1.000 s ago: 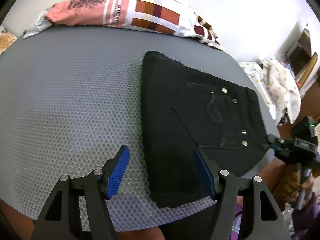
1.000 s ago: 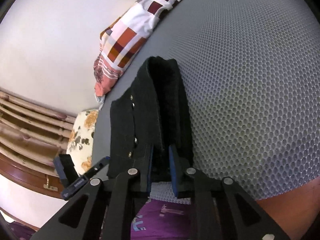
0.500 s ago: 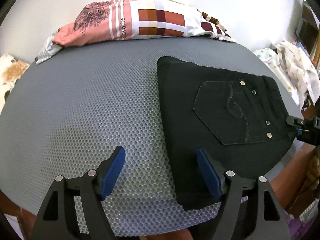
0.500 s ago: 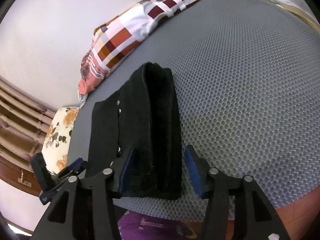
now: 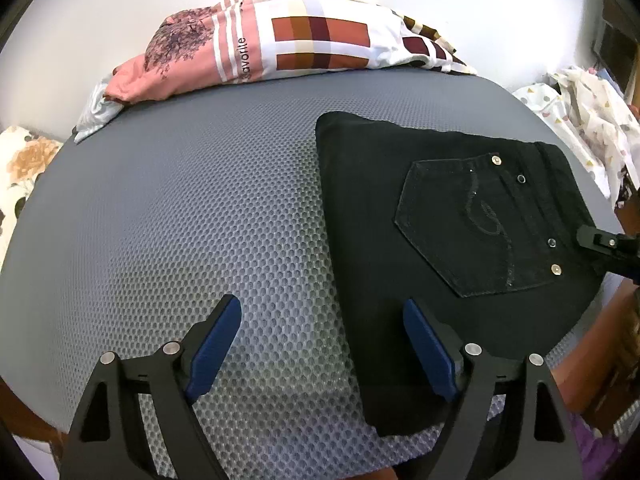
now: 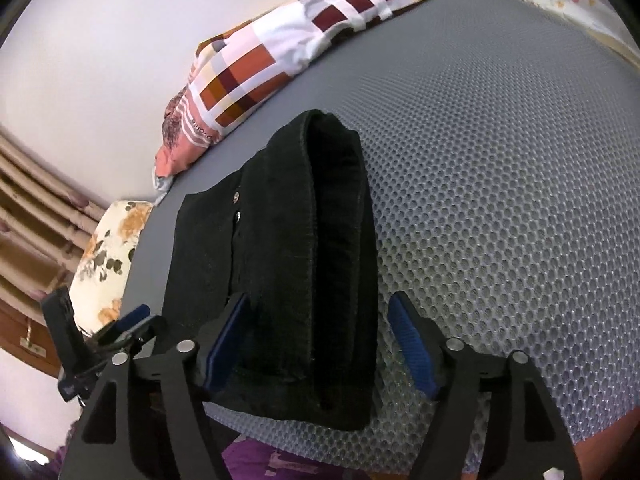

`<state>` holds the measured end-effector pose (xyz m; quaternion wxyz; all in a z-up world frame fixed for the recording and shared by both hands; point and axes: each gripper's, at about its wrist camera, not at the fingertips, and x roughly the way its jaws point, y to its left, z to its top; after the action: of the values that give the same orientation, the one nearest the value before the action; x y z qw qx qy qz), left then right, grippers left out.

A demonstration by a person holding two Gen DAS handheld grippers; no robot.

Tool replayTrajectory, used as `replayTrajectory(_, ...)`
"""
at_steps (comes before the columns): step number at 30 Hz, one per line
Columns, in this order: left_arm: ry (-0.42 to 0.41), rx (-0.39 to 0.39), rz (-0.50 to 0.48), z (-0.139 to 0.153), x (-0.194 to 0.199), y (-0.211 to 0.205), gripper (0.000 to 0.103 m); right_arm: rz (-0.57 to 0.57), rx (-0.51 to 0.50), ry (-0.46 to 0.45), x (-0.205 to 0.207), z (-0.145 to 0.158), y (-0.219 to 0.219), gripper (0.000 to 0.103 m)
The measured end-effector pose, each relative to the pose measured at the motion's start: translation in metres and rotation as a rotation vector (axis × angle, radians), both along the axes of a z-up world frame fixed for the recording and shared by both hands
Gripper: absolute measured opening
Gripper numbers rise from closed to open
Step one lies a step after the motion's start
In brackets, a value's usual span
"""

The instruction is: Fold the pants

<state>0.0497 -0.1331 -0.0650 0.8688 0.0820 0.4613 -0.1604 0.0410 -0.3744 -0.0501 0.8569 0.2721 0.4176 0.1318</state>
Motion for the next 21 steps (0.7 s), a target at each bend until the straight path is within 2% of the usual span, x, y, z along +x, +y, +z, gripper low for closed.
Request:
replayTrajectory(4,0.007,-0.012,-0.013,-0.003,0.005,-0.001,0.085,0.011,-0.007,-0.027,-0.003,0.000,0.006,0.081)
replayTrajectory(10,0.050,-0.094,-0.078,-0.009,0.014,-0.002,0.085,0.051,0.043,-0.059,0.000,-0.001,0.006,0.100)
replayTrajectory(12,0.089,-0.132,-0.091,-0.013,0.020,0.000,0.085,0.070,0.053,-0.059,0.002,-0.001,0.006,0.102)
replayTrajectory(15,0.163,-0.240,-0.080,-0.019,0.029,0.009,0.085,0.061,0.097,-0.057,0.002,-0.002,0.000,0.102)
replayTrajectory(16,0.153,-0.261,-0.079,-0.018,0.030,0.011,0.085,0.057,0.119,-0.057,0.002,-0.003,-0.002,0.102)
replayTrajectory(21,0.177,-0.270,-0.124,-0.018,0.036,0.009,0.085,0.074,0.154,-0.038,0.006,-0.003,-0.008,0.102)
